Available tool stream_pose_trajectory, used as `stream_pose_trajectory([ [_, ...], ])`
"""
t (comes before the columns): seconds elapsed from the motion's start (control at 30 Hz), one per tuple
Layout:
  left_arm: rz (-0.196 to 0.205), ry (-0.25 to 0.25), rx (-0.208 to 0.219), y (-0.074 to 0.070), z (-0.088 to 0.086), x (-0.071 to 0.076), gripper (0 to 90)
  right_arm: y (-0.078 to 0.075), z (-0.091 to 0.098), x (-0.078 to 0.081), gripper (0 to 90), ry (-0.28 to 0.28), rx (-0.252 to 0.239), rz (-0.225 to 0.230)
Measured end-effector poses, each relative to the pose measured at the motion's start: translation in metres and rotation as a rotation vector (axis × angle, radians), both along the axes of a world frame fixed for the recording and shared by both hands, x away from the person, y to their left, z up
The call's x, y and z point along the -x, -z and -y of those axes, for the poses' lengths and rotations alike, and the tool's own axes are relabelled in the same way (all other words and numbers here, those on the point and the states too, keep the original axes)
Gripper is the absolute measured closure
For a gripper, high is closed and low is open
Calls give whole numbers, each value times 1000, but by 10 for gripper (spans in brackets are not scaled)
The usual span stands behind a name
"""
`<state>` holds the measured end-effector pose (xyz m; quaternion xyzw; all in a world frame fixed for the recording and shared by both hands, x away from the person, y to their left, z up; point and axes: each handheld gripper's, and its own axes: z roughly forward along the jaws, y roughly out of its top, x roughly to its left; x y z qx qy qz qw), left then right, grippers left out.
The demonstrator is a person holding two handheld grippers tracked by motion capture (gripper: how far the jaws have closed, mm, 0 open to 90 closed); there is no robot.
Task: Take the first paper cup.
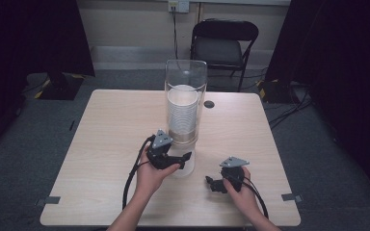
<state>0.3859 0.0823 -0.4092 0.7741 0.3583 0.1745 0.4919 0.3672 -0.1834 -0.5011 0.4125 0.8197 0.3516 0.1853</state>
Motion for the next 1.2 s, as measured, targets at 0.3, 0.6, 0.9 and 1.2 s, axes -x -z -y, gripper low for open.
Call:
stream_pose_trajectory([
  [0.3, 79, -60, 16, 6, 8, -8, 285, 0, 0, 0, 109, -3, -1, 2],
  [0.6, 97, -62, 37, 11, 8, -10, 345, 0, 0, 0, 109, -2, -1, 2],
  [0.9, 111, -73, 20, 13, 8, -6, 355, 0, 0, 0, 109, 0, 0, 0],
  [1.2, 121, -80, 41, 17, 9, -4, 357, 0, 0, 0, 109, 0, 0, 0],
])
